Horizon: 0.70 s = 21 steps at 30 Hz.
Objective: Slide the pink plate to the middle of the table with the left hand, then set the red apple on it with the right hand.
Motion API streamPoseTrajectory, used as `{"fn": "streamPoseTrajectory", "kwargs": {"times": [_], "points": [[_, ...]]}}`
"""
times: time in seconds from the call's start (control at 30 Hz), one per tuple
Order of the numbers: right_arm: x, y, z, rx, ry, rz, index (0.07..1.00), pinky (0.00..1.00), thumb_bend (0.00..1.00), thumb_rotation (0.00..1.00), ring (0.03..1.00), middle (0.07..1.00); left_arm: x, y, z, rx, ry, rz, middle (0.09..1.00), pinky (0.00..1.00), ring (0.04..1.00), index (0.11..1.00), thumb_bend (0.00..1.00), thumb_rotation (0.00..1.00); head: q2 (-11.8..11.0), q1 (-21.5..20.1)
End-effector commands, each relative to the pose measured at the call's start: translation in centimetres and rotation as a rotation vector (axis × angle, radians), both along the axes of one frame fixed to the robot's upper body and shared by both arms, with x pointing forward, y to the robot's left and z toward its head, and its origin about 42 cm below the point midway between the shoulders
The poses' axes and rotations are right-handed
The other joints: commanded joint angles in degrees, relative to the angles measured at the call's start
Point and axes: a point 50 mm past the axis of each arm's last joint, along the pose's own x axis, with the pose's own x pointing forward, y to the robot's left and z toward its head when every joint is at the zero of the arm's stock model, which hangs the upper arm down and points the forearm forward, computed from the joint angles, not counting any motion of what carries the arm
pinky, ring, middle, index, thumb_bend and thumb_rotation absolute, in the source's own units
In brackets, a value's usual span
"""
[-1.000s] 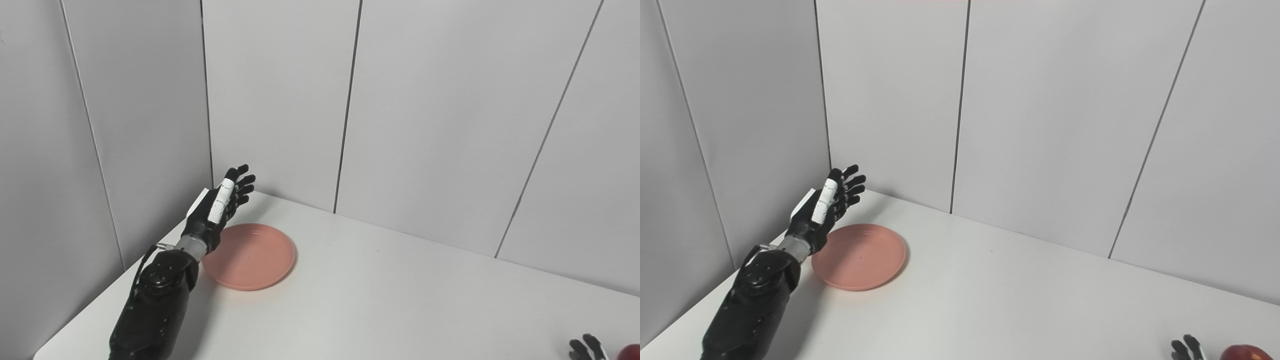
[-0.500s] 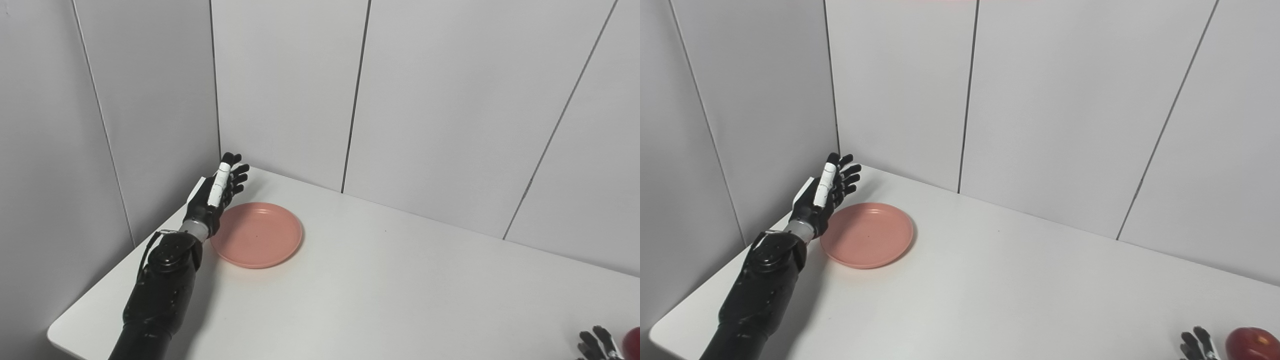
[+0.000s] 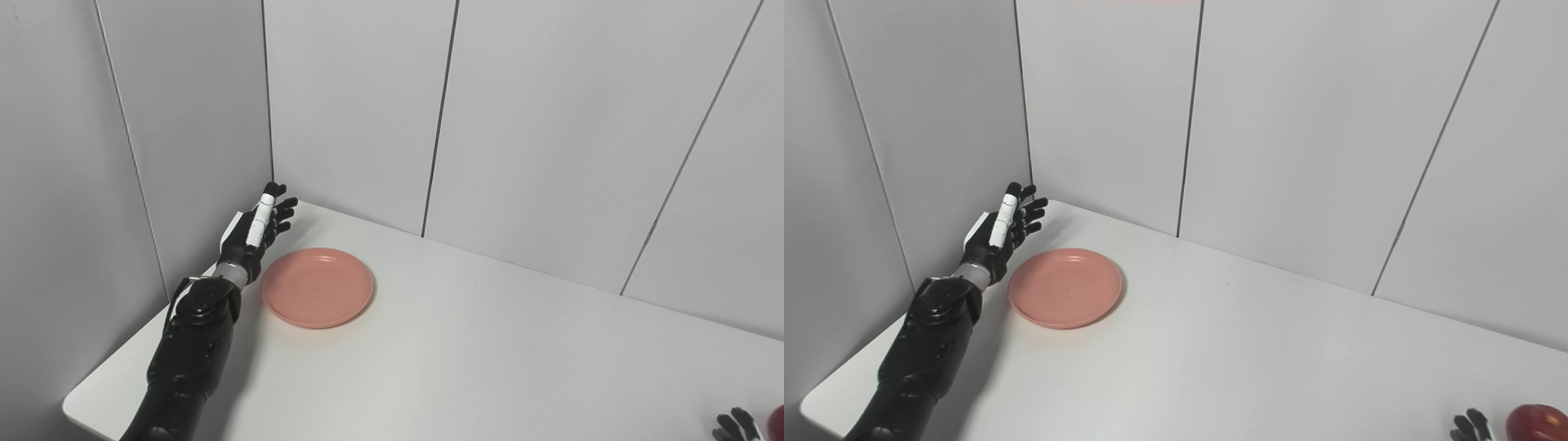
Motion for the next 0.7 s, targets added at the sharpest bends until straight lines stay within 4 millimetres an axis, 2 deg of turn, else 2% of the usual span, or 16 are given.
{"fn": "streamPoseTrajectory", "kwargs": {"times": [0.0,0.37,0.47,0.57,0.67], "points": [[0.2,-0.4,0.6,-0.007,-0.005,0.006,1.000,1.00,0.69,1.00,1.000,0.982,1.1,1.2,2.9,0.034,-0.089,0.017,0.896,0.93,0.919,0.904,0.95,0.97,-0.1,-0.1],[0.3,-0.4,0.4,-0.013,-0.003,0.002,1.000,1.00,0.70,1.00,1.000,0.973,0.7,3.0,1.5,0.018,-0.060,0.073,0.881,0.93,0.911,0.898,0.96,0.96,-0.5,-0.3],[0.3,-0.4,0.5,-0.015,-0.001,0.001,1.000,1.00,0.71,1.00,1.000,0.971,0.4,3.3,1.1,0.029,-0.054,0.074,0.886,0.93,0.912,0.902,0.94,0.95,-0.5,-0.4],[0.2,-0.3,0.5,-0.015,-0.002,0.000,1.000,1.00,0.71,1.00,0.997,0.961,0.2,3.7,0.3,0.044,-0.044,0.079,0.885,0.91,0.906,0.910,0.91,0.98,-0.5,-0.6],[0.1,-0.2,0.6,-0.017,-0.004,-0.001,1.000,1.00,0.71,1.00,0.994,0.959,0.0,4.0,-0.8,0.038,-0.023,0.085,0.884,0.90,0.900,0.910,0.93,0.97,-0.4,-0.8]]}}
